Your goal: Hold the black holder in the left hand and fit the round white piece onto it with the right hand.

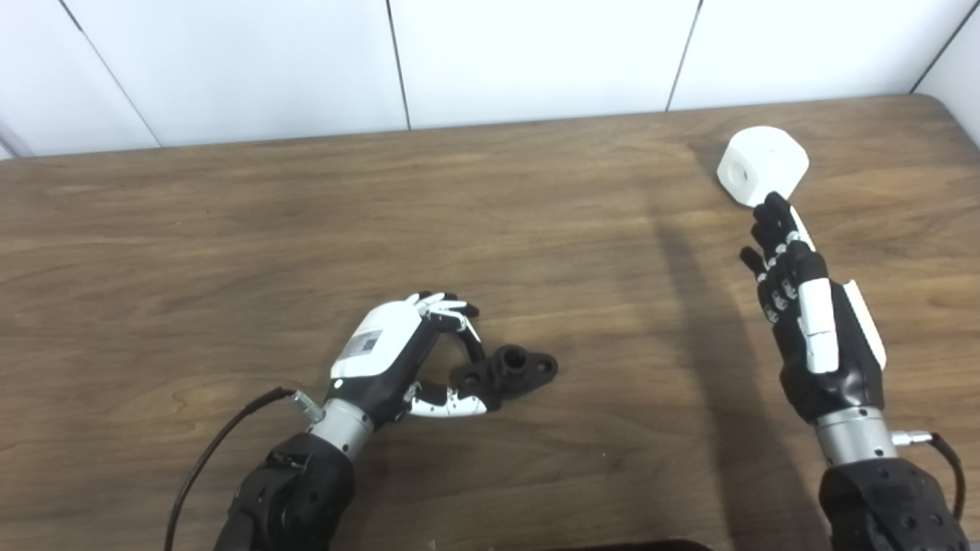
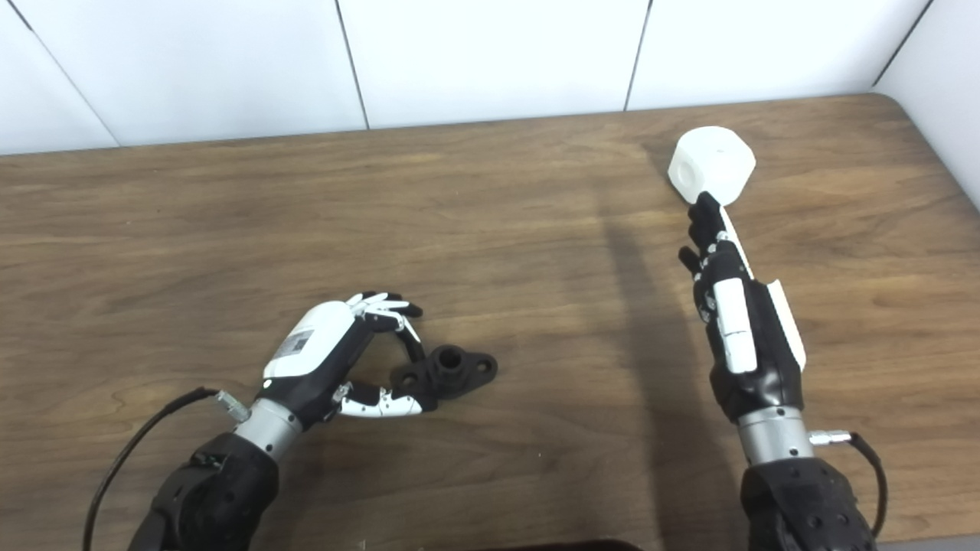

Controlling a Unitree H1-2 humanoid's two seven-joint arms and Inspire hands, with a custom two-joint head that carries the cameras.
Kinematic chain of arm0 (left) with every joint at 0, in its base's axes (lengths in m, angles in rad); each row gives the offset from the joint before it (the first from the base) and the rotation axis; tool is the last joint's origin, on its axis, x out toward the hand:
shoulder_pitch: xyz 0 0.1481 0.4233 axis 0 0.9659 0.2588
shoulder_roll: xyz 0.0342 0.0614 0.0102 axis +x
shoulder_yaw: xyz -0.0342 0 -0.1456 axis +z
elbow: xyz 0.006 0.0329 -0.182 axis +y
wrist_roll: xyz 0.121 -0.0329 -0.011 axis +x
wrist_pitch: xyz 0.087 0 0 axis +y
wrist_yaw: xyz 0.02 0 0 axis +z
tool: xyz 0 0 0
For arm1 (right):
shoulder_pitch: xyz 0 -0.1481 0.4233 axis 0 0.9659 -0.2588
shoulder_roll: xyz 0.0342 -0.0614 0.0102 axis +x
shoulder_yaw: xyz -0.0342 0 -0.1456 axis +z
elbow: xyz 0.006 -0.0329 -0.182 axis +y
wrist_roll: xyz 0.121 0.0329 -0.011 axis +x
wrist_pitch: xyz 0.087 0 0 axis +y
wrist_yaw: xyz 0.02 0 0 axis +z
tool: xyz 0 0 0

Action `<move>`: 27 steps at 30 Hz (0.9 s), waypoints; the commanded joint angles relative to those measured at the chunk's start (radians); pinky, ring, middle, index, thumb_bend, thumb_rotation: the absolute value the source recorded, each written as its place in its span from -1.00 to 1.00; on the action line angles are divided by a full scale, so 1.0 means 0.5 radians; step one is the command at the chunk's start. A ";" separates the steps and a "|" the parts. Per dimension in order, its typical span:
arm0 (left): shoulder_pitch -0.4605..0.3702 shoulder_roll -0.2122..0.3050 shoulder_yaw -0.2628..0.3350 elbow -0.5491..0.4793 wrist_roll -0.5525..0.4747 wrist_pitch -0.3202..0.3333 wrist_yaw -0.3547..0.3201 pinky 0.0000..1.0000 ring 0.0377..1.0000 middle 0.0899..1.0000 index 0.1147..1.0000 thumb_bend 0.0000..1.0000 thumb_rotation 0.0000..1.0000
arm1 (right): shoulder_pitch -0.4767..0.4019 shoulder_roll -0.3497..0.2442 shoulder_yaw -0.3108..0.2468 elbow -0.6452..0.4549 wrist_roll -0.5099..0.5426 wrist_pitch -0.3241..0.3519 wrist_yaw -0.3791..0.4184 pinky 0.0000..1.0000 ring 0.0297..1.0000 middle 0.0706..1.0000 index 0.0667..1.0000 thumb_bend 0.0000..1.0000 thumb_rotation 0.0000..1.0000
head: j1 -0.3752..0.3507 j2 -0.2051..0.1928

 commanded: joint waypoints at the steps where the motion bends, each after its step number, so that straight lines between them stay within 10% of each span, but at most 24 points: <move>1: -0.040 0.009 0.005 -0.054 -0.022 -0.008 0.020 0.93 0.82 0.61 -0.16 0.04 -0.89 | -0.047 -0.010 -0.021 -0.045 0.002 -0.069 0.017 0.92 1.00 0.97 0.94 0.10 0.90 | -0.001 0.000; 8: -0.033 0.048 0.007 -0.034 -0.034 -0.059 0.048 0.91 0.80 0.60 -0.16 0.04 -0.89 | -0.122 -0.016 -0.053 -0.041 -0.016 -0.019 -0.010 0.90 1.00 0.96 0.94 0.14 0.84 | -0.102 -0.039; 27: 0.025 0.202 0.065 -0.001 -0.090 -0.226 0.135 0.89 0.79 0.60 -0.16 0.04 -0.90 | -0.694 -0.366 0.067 -0.023 -1.285 0.553 0.066 0.82 0.91 0.96 0.92 0.24 0.26 | -0.544 -0.206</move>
